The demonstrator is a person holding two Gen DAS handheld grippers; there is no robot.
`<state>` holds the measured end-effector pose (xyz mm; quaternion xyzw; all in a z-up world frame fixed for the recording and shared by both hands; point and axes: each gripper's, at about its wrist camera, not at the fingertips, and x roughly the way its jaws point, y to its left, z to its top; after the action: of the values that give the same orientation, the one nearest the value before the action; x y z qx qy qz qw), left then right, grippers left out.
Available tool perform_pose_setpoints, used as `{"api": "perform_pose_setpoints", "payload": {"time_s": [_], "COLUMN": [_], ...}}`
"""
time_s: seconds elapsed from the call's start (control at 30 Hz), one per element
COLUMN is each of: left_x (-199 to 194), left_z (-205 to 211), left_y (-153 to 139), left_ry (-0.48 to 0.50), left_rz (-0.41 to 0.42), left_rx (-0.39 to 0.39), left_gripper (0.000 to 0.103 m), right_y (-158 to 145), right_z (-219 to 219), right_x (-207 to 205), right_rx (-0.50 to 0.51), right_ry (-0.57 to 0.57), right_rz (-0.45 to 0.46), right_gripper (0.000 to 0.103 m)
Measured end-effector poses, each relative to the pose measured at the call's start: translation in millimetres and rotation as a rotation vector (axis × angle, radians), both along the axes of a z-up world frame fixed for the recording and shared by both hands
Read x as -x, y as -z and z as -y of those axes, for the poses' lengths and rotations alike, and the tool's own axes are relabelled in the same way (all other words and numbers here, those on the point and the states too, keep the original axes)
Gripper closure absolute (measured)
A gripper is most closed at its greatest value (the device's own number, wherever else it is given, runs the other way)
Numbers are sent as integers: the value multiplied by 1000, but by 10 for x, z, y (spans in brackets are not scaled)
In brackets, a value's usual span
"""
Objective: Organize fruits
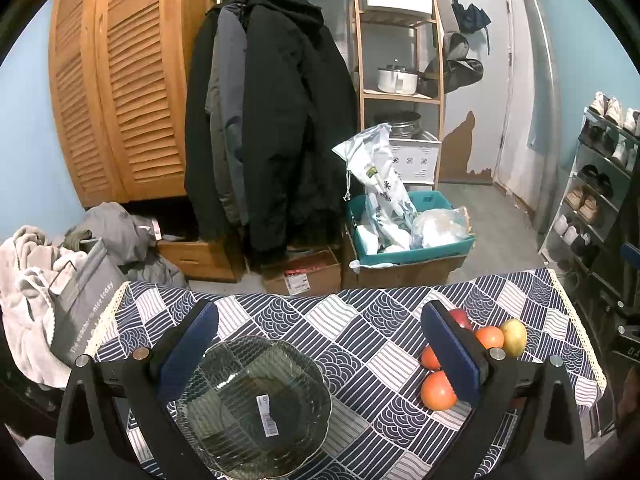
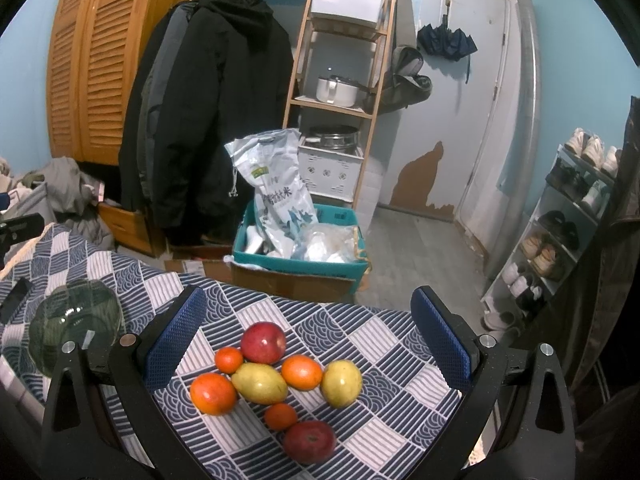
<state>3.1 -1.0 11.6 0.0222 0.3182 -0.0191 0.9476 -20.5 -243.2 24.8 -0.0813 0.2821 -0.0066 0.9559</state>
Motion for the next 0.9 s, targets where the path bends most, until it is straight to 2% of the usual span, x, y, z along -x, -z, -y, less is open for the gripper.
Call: {"api": "perform_pose_setpoints", "payload": {"time_s": [0.9], "left_x": [18], "left_z": [49], "left_y": [21], "left_ry": [5], "left_rz": [1], "left_rx": [4], "left_gripper": [1], "right_y": [-9], "right_z": [20], "right_x": [5], "right_rx": [-2], "right_ry": [0], "right_rz": [2], "right_gripper": [3]}}
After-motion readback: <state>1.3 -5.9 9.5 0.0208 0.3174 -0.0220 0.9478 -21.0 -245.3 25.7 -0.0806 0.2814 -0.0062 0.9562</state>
